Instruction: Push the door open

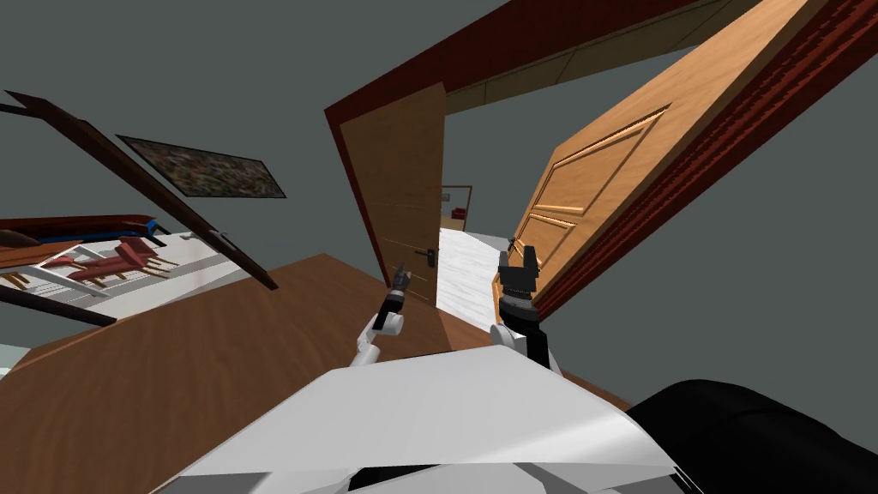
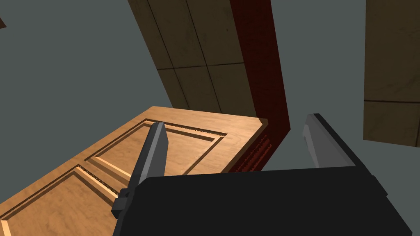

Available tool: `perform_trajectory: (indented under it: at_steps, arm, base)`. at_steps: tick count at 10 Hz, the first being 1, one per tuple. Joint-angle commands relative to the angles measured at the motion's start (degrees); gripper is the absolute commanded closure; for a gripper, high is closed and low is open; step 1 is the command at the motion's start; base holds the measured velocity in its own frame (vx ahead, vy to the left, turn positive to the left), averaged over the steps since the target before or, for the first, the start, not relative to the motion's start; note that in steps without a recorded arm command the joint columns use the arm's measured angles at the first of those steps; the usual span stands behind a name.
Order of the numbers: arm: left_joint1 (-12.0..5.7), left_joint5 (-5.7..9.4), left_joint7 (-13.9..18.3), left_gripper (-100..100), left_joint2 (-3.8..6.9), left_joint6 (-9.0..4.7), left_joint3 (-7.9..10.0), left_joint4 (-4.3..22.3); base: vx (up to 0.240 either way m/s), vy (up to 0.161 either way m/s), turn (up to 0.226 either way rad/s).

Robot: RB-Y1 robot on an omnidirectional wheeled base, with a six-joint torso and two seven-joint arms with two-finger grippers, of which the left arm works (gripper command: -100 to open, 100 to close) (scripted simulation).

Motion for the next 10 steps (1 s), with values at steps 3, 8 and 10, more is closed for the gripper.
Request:
perform_trajectory:
  at_steps: [3,8,10]
  arm:
    - [-3.75,0.43,-0.50,-100,-0.01,0.55,-1.97,5.82]
    - [-6.66,0.78,-0.85,-100,-0.06,1.02,-3.36,10.57]
    - [-9.50,1.11,-1.18,-100,-0.16,1.47,-4.71,13.99]
  base:
    - [0.052,0.070,-0.033]
    - [0.050,0.049,-0.026]
    - [0.055,0.070,-0.041]
